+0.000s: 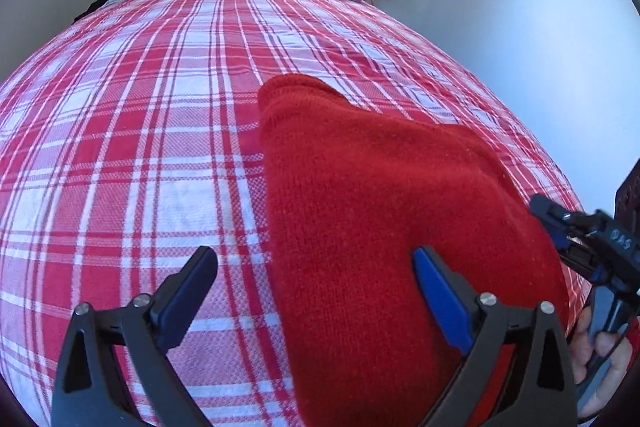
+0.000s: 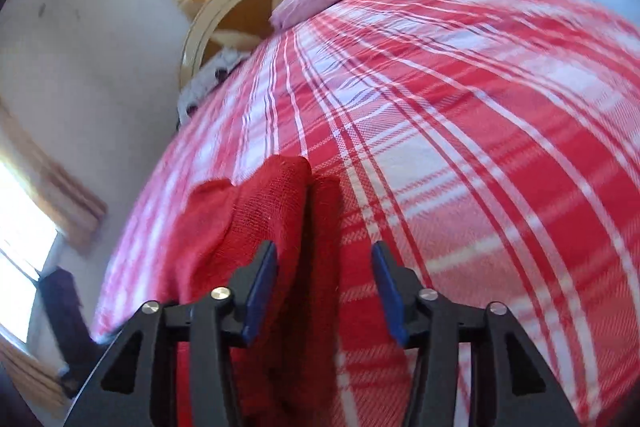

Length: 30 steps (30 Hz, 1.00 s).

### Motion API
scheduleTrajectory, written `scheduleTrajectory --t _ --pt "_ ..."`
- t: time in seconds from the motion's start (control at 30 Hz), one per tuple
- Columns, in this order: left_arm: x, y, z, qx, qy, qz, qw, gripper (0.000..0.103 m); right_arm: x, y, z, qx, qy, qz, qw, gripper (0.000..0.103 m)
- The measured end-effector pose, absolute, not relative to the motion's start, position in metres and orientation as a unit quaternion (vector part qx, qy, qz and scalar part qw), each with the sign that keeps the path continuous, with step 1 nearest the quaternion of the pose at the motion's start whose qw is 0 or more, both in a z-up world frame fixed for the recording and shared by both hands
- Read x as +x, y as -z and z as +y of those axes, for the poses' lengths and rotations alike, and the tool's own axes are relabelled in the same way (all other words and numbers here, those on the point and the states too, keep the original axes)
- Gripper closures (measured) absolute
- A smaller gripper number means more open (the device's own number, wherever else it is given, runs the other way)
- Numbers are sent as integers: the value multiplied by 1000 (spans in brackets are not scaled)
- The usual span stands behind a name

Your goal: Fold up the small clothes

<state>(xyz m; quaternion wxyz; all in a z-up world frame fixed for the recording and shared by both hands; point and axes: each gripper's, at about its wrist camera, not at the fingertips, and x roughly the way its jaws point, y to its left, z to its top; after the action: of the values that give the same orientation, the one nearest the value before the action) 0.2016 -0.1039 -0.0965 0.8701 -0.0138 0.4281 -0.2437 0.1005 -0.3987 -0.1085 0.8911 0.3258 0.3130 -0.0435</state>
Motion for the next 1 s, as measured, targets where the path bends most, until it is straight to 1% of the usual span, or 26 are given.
scheduleTrajectory --t 0.07,0.1,0.13,0.2,0.23,0.27,0.43,0.6,0.73,0.87,0.9,0.93,0.97,1.0 --pt "200 89 -99 -20 246 423 872 3 93 107 -401 365 23 297 882 47" --pt "198 84 -97 -28 251 416 874 3 90 107 -401 378 15 291 879 42" --pt "198 79 -96 -34 255 409 876 3 89 105 -401 390 3 283 876 34" --pt "201 72 -96 -39 260 401 878 3 90 101 -396 382 1 275 882 26" --pt "204 71 -97 -40 261 402 877 3 92 100 -394 374 3 277 885 23" --pt "208 73 -100 -41 261 408 874 3 97 100 -391 362 7 285 888 23" --pt "231 103 -118 -48 261 477 838 3 118 120 -381 358 -4 328 874 23" --pt "236 118 -116 -89 264 509 815 3 118 122 -362 294 4 326 898 22" --pt "228 113 -131 -44 250 491 833 3 120 124 -350 270 -12 333 904 22" --pt "228 111 -138 -23 253 481 839 9 127 128 -351 267 -14 338 902 24" --pt "228 111 -139 -25 255 482 838 12 127 129 -352 268 -12 337 902 26" --pt "228 110 -137 -27 258 481 837 14 127 130 -352 268 -9 337 902 31" --pt "227 110 -137 -30 262 480 837 19 126 130 -351 265 -4 337 903 34" --pt "226 110 -137 -30 264 478 838 20 126 130 -350 262 -1 337 904 46"
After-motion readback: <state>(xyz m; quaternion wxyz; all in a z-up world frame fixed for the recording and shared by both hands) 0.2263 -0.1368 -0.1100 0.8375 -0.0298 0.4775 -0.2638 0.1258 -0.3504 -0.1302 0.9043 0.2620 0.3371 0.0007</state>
